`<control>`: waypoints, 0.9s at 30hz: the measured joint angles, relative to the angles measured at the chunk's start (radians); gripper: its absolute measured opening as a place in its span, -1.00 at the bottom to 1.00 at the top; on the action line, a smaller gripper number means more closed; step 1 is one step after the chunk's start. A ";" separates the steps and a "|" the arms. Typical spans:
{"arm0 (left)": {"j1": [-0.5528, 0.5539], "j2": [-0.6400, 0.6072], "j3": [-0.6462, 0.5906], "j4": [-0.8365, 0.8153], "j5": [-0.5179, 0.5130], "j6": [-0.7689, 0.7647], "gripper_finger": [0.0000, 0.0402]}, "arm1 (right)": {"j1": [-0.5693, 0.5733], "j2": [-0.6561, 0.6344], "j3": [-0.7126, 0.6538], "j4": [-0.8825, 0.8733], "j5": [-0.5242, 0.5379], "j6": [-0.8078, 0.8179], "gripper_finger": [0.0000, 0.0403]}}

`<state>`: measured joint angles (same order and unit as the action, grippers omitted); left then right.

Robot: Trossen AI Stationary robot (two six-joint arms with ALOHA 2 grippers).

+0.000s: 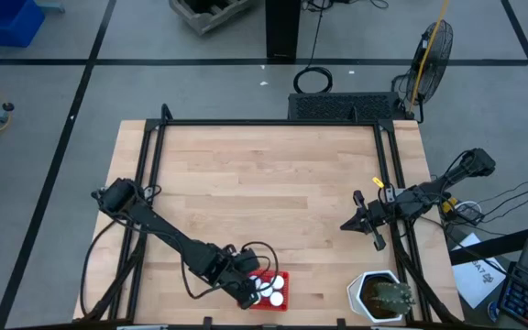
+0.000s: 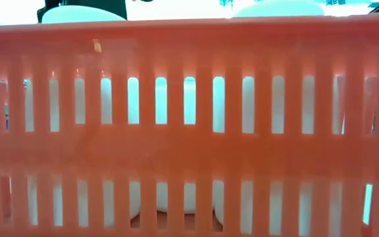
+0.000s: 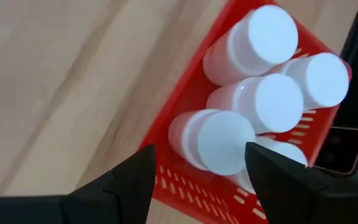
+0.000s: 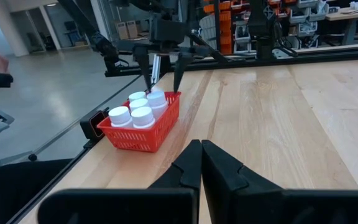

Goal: Pick and place pill bottles into a basket
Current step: Return to Home Position

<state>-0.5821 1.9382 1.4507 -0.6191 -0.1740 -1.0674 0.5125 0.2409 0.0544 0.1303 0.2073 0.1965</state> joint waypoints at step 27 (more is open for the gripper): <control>-0.009 -0.214 -0.004 -0.383 -0.664 0.292 -0.65 | 0.000 0.003 0.000 0.016 0.000 -0.026 -0.98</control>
<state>-0.5909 1.7245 1.4467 -1.0021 -0.8378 -0.7750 0.5123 0.2443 0.0547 0.1466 0.2073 0.1707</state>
